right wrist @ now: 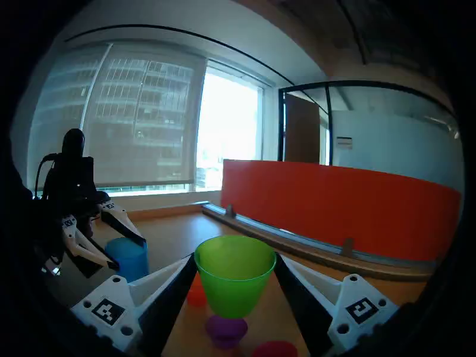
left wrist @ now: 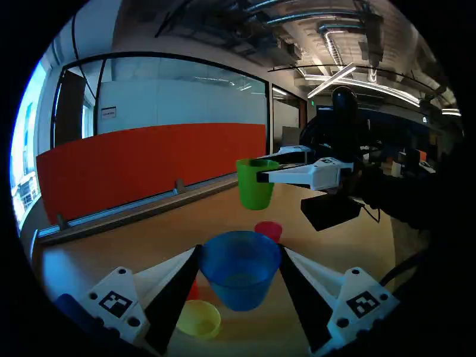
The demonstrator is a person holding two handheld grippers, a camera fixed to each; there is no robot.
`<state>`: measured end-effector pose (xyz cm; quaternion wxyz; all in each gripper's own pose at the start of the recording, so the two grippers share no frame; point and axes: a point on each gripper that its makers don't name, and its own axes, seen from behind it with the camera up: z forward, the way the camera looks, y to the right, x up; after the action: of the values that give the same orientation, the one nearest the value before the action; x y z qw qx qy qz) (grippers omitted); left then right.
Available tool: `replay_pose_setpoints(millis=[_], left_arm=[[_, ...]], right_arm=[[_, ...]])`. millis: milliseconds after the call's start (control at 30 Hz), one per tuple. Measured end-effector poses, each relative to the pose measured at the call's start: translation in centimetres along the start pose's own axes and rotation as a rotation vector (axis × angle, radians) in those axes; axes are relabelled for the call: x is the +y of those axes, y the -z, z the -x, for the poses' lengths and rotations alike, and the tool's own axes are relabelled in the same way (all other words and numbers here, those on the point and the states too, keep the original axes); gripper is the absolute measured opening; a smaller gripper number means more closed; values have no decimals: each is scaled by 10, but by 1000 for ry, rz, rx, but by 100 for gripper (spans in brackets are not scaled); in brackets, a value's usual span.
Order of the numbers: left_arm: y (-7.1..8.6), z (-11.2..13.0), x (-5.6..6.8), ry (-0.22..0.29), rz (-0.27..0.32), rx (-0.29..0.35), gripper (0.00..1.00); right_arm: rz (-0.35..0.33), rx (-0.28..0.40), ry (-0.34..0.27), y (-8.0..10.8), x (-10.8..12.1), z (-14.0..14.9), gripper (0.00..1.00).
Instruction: Pour water
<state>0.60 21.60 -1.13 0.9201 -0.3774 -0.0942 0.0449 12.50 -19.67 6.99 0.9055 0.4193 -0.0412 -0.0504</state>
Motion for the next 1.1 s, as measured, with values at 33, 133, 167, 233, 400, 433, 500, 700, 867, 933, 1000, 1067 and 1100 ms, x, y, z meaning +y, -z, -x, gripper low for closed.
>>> replay_pose_setpoints(millis=[33,133,167,233,400,433,500,700,867,933,1000,1067,1100], left_arm=[[0,-1,0,2,0,7,90],[1,-4,0,5,-1,26,90],[2,-5,0,5,-1,32,90],[2,-7,1,5,-3,46,90],[3,-13,1,7,-6,81,90],[3,-15,1,7,-6,87,90],[4,-18,1,8,-6,98,90],[7,-25,1,6,-13,129,90],[6,-28,1,2,-17,143,90],[6,-29,2,0,-15,150,90],[6,-31,3,-3,-14,156,90],[6,-33,4,-8,-15,163,90],[6,-34,4,-10,-16,166,90]], right_arm=[[-1,1,0,0,0,0,95],[-4,2,0,1,-1,0,94],[-4,2,1,1,-1,0,95],[-5,3,1,1,-2,0,94],[-12,3,0,1,-5,1,95],[-12,2,0,1,-5,1,95],[-13,1,2,1,-7,1,94],[-17,-1,4,2,-9,1,95],[-19,0,2,3,-10,0,94],[-20,0,3,3,-11,0,94],[-20,0,5,3,-12,0,94],[-22,-1,5,3,-12,1,94],[-23,-1,5,4,-12,1,94]])
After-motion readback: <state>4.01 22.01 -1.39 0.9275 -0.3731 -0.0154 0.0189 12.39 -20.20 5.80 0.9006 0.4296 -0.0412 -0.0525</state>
